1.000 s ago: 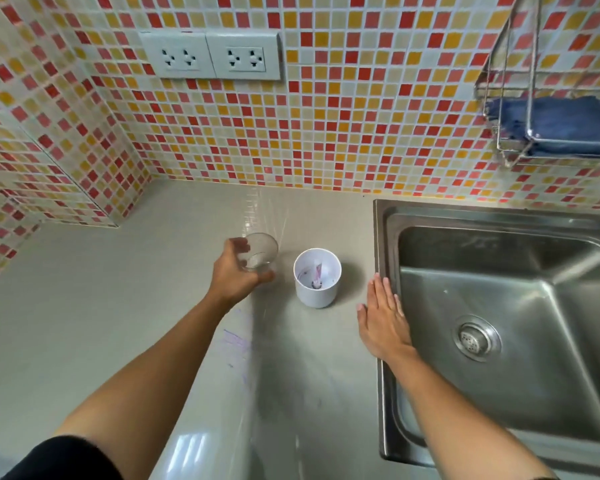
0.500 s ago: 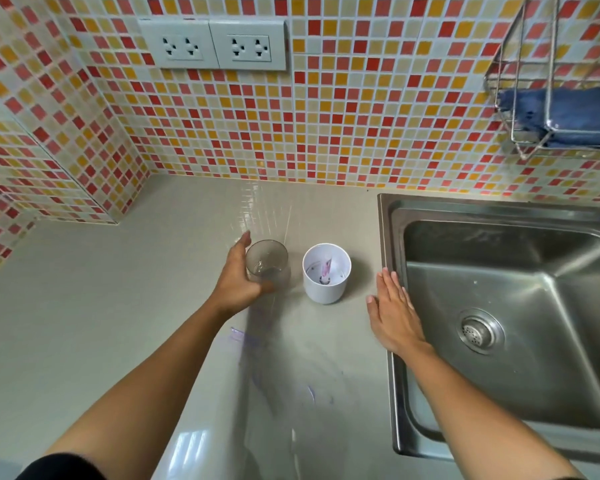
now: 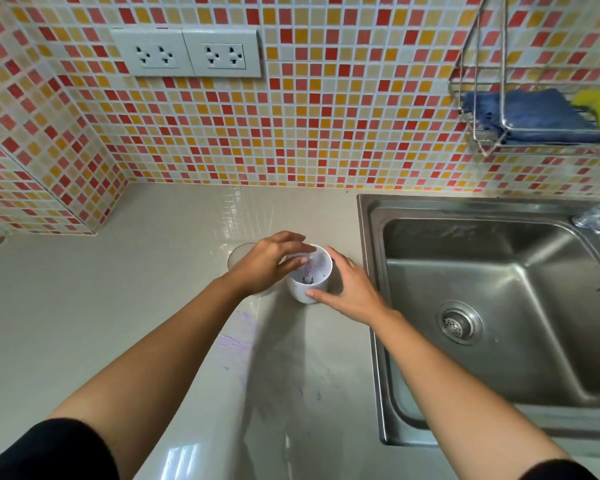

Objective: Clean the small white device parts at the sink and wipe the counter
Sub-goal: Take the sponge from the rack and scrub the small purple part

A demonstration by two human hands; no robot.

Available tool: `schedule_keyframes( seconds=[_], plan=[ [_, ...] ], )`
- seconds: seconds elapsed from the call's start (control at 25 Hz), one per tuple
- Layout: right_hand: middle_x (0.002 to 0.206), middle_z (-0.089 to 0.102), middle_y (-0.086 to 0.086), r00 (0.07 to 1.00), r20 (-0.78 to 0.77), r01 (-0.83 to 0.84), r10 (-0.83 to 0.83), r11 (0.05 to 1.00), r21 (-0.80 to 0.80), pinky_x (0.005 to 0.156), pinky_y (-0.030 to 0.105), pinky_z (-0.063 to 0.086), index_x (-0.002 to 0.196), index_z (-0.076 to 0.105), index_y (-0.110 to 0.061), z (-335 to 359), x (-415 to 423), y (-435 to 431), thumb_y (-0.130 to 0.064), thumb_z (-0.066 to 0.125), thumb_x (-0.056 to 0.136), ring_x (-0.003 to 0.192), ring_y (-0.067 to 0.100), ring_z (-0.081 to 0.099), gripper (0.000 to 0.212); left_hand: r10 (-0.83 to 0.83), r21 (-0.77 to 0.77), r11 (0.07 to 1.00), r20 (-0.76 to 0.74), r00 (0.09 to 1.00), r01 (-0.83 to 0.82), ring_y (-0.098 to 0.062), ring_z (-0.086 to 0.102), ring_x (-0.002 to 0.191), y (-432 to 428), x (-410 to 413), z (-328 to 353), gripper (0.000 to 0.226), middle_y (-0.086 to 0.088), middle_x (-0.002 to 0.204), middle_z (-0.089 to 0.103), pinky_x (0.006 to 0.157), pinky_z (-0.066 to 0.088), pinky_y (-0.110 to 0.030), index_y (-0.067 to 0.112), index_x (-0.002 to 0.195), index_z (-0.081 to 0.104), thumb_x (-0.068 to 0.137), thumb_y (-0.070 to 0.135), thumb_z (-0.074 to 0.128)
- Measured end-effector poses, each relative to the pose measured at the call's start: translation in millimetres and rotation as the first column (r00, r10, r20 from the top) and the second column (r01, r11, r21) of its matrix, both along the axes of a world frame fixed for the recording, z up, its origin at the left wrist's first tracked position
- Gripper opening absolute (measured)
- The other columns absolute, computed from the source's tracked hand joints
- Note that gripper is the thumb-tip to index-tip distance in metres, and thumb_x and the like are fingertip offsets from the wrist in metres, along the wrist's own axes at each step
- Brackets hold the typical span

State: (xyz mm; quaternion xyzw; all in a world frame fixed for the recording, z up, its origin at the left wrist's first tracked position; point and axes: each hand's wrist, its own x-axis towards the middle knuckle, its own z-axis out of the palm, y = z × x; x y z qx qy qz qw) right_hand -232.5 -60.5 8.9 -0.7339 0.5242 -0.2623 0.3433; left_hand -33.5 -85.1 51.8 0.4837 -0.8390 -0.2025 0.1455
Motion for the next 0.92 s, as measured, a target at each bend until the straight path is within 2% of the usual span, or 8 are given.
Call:
schedule_keyframes(
  seconds=[0.12, 0.28, 0.4, 0.52, 0.92],
  plan=[
    [0.13, 0.052, -0.011, 0.998, 0.064, -0.002, 0.002, 1.0, -0.001, 0.092, 0.019, 0.037, 0.134, 0.038, -0.032, 2, 3, -1, -0.046, 0.072, 0.074, 0.116, 0.009, 0.049, 0.071, -0.044, -0.035, 0.998, 0.03, 0.999, 0.045, -0.025, 0.058, 0.111, -3, -2, -1, 0.026, -0.01, 0.127, 0.058, 0.09, 0.039, -0.02, 0.015, 0.117, 0.066, 0.094, 0.021, 0.055],
    [0.126, 0.055, -0.008, 0.998, 0.052, 0.02, -0.021, 1.0, 0.006, 0.093, 0.025, 0.042, 0.131, 0.041, -0.029, 1, 2, -1, -0.045, 0.072, 0.073, 0.112, 0.01, 0.051, 0.068, -0.078, -0.097, 0.991, 0.124, 0.989, 0.09, -0.029, 0.059, 0.1, -6, -10, -1, 0.023, -0.011, 0.116, 0.063, 0.083, 0.047, -0.033, 0.009, 0.114, 0.061, 0.095, 0.017, 0.052],
    [0.12, 0.057, -0.01, 0.998, 0.063, 0.025, -0.024, 1.0, 0.0, 0.09, 0.025, 0.044, 0.127, 0.044, -0.03, 2, 3, 0, -0.044, 0.072, 0.073, 0.107, 0.01, 0.053, 0.062, -0.11, -0.139, 0.978, 0.282, 0.953, 0.154, -0.028, 0.056, 0.098, -7, -12, -3, 0.021, -0.01, 0.117, 0.06, 0.08, 0.045, -0.032, 0.009, 0.115, 0.053, 0.097, 0.018, 0.046],
    [0.12, 0.058, -0.009, 0.997, 0.069, 0.035, -0.036, 0.999, 0.017, 0.089, 0.026, 0.046, 0.126, 0.043, -0.032, 1, 4, 0, -0.044, 0.072, 0.073, 0.107, 0.01, 0.053, 0.061, -0.128, -0.151, 0.97, 0.342, 0.931, 0.189, -0.025, 0.055, 0.097, -8, -11, -3, 0.018, -0.009, 0.117, 0.058, 0.079, 0.045, -0.029, 0.011, 0.114, 0.051, 0.097, 0.017, 0.047],
    [0.124, 0.056, -0.007, 0.998, 0.047, 0.042, -0.043, 0.999, 0.028, 0.09, 0.029, 0.047, 0.129, 0.041, -0.032, 0, 4, 0, -0.047, 0.071, 0.073, 0.109, 0.011, 0.052, 0.065, -0.101, -0.109, 0.984, 0.333, 0.938, 0.145, -0.026, 0.051, 0.093, -7, -15, 0, 0.021, -0.012, 0.115, 0.055, 0.073, 0.037, -0.027, 0.007, 0.109, 0.048, 0.1, 0.024, 0.039]
  ],
)
